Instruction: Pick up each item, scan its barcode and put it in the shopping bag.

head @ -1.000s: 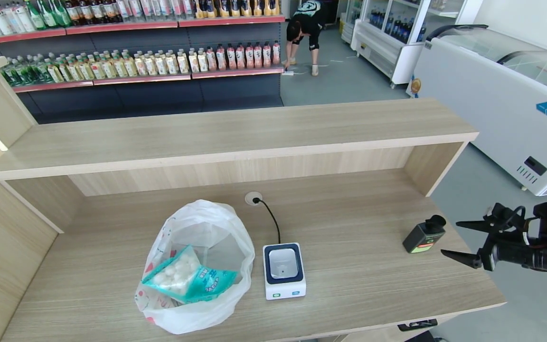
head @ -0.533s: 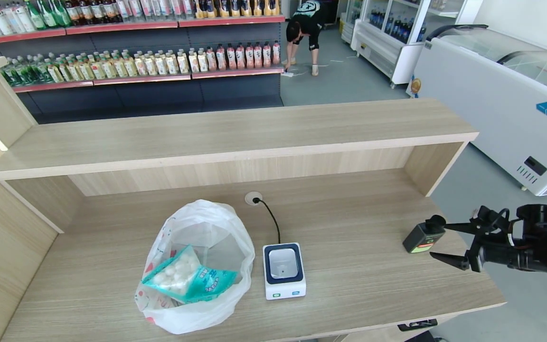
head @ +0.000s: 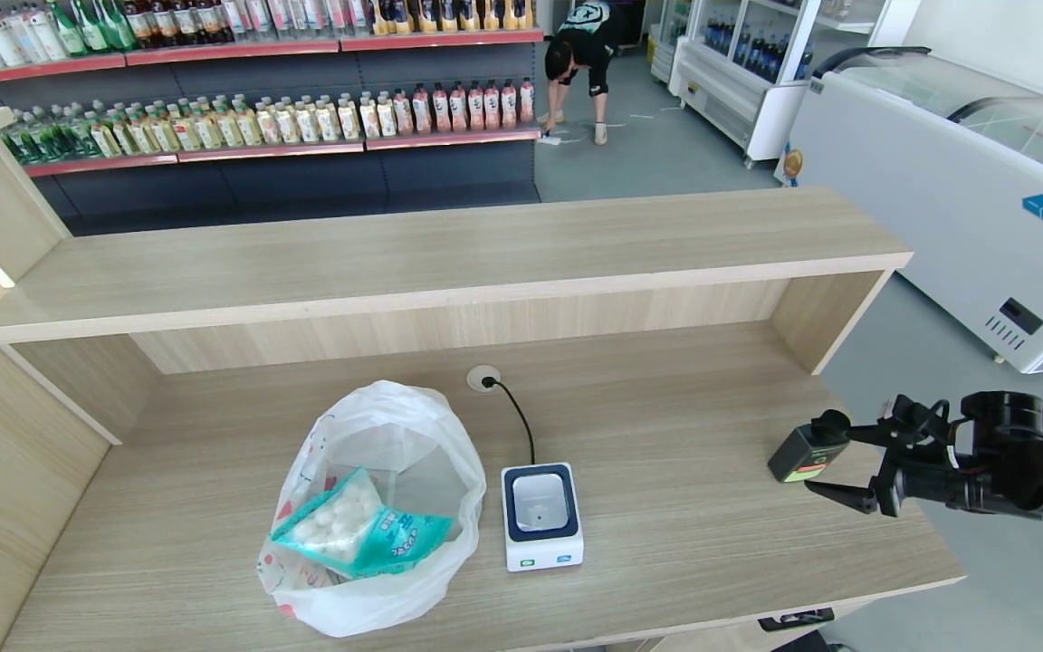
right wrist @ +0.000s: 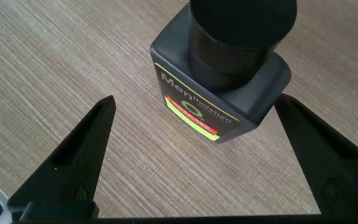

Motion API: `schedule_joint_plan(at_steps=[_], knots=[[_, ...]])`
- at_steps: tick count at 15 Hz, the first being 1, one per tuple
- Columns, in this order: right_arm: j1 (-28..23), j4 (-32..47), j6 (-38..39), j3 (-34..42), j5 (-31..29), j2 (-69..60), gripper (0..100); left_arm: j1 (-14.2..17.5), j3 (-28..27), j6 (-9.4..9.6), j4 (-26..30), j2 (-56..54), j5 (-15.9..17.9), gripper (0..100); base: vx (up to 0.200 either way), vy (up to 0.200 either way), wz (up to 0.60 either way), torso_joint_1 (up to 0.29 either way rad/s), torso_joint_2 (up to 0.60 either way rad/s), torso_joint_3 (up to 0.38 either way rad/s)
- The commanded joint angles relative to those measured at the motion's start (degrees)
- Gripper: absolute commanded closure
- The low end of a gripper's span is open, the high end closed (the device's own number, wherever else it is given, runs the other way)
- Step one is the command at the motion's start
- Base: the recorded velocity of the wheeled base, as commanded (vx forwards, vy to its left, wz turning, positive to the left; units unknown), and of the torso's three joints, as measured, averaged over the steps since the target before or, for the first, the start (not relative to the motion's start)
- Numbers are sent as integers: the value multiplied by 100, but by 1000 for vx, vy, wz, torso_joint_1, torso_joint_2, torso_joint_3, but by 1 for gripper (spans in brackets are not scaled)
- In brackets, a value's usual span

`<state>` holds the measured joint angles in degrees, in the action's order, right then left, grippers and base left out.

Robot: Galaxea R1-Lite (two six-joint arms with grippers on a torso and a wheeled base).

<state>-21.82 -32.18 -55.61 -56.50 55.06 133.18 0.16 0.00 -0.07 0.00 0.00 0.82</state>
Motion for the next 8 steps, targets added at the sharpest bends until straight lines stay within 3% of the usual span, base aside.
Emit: schedule_joint_plan(at_steps=[1, 8], knots=[[82, 2, -2, -80, 22, 138, 0, 2, 0, -1, 0, 0, 6, 0, 0, 0, 0, 0, 0, 0], [284, -34, -2, -265, 57, 340, 0, 2, 0, -1, 0, 0, 6, 0, 0, 0, 0, 0, 0, 0]])
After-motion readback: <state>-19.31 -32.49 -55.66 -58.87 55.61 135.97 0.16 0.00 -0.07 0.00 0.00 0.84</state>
